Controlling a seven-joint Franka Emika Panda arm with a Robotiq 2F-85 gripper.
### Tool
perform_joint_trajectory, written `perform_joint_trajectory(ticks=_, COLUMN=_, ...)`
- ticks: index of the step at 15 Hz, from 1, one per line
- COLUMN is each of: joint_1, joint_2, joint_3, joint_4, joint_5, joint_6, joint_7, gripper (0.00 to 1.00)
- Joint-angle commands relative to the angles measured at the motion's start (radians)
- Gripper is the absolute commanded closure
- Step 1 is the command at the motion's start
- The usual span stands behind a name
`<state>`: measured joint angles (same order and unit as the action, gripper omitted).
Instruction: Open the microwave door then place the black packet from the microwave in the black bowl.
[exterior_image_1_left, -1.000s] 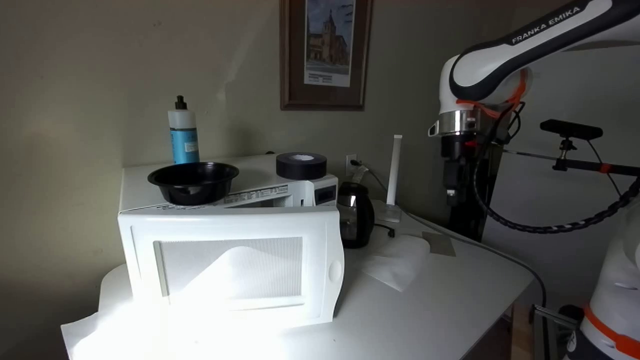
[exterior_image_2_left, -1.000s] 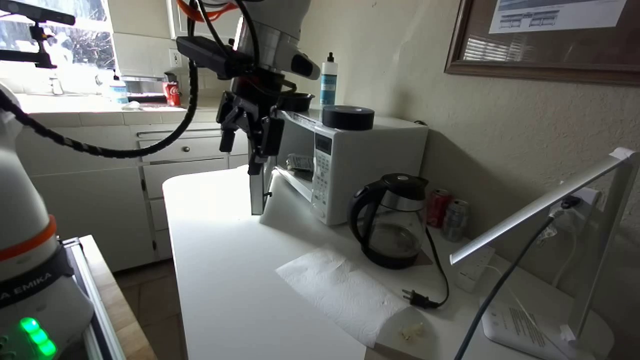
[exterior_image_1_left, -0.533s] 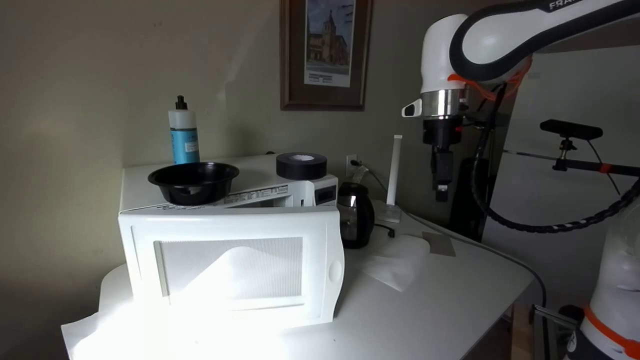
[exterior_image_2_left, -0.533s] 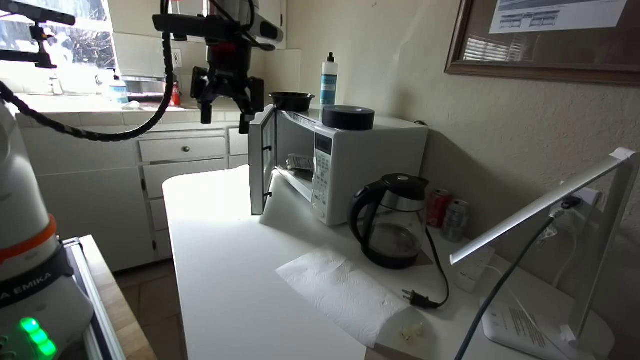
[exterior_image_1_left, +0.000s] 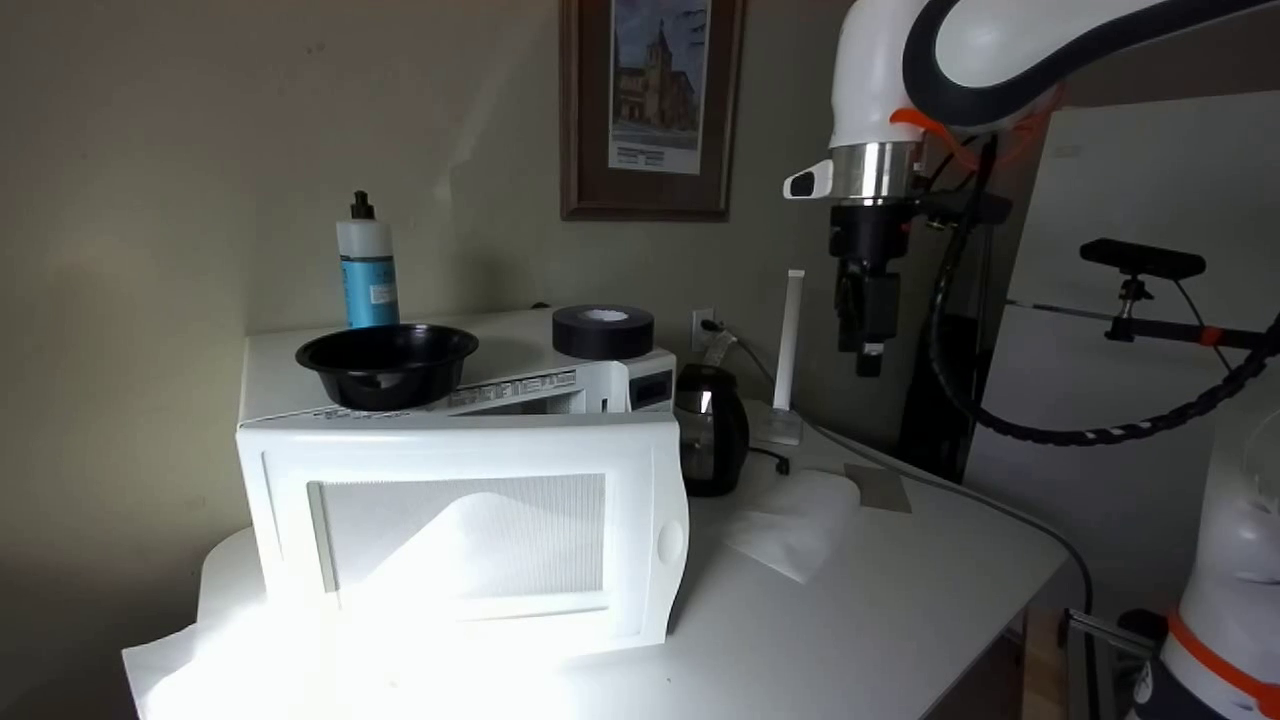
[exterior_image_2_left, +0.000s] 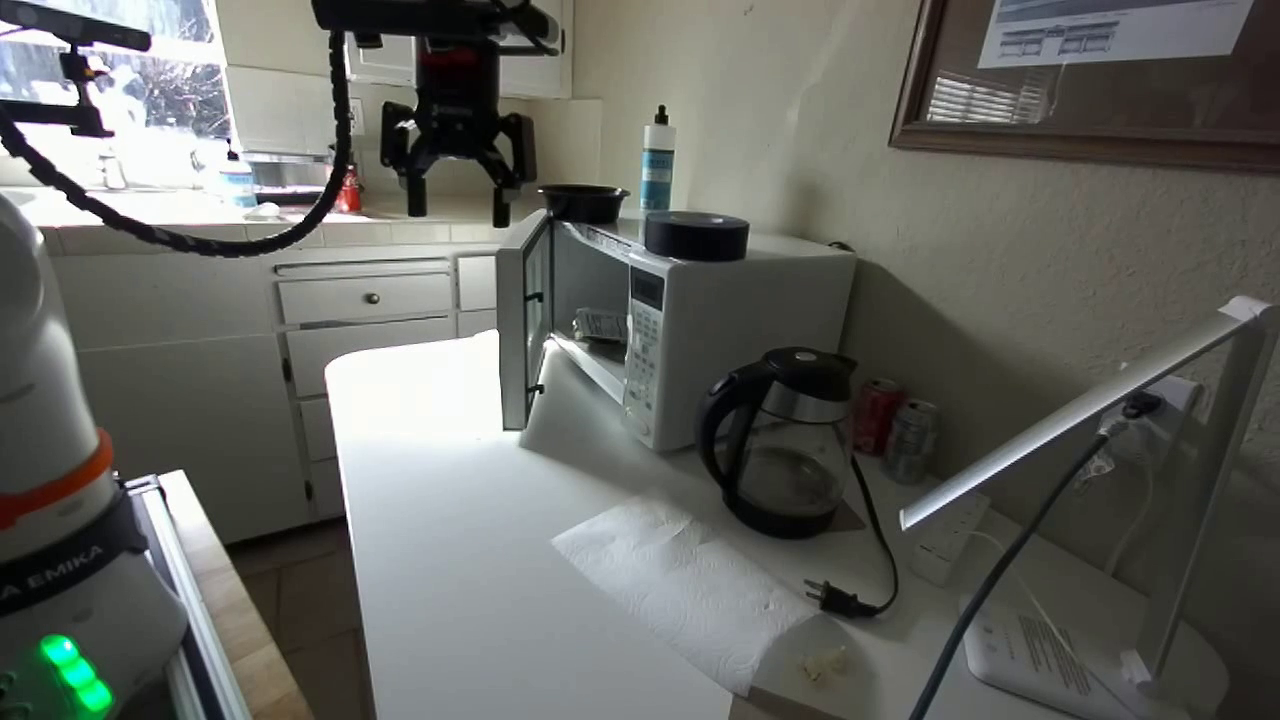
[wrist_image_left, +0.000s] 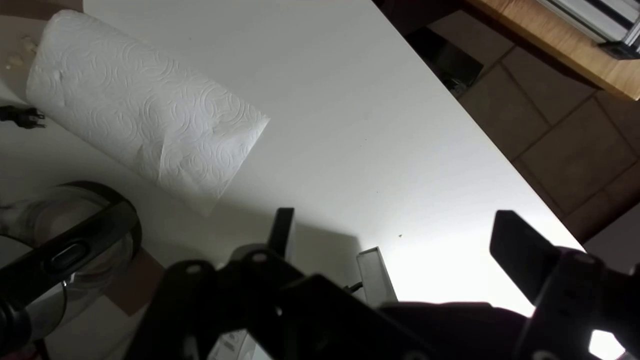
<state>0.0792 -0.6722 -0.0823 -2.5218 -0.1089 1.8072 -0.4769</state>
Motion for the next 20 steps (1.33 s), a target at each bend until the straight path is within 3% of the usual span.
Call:
perform_joint_trajectory(ticks=1, joint_1=0.023, joint_2=-0.007, joint_3=-0.017, joint_4=-0.023, joint_5=-0.008, joint_6=0.093, joint_7=-0.031, gripper=0.0)
perform_joint_trajectory(ticks=4, joint_1=0.08, joint_2=0.027, joint_3=-0.025, joint_4=-0.025, joint_5=0.011, joint_6=0.265, joint_7=-0.13, gripper=0.0)
perform_joint_trajectory(ticks=10, joint_1=0.247, joint_2=0.178, joint_3=-0.076, joint_4=-0.025, joint_5=0.212, joint_6=0.598, joint_7=-0.351, gripper=0.0)
perform_joint_trajectory(ticks=12, joint_1=0.311, joint_2=0.236, joint_3=-0.114, joint_4=-0.006, joint_5=0.327, joint_6=0.634, joint_7=-0.473, gripper=0.0)
perform_joint_trajectory(ticks=14, joint_1=0.353, joint_2=0.292, joint_3=-0.145, joint_4=0.019, joint_5=0.455, joint_6=0.599, joint_7=-0.598, gripper=0.0)
perform_joint_trajectory(ticks=17, joint_1=0.311, joint_2=0.352, joint_3=-0.114, joint_4=0.039, joint_5=0.527, joint_6=0.597, joint_7=-0.677, gripper=0.0)
perform_joint_trajectory(ticks=20, joint_1=0.253, joint_2=0.365, joint_3=-0.067, joint_4=0.051, joint_5=0.509, joint_6=0.622, joint_7=-0.666, gripper=0.0)
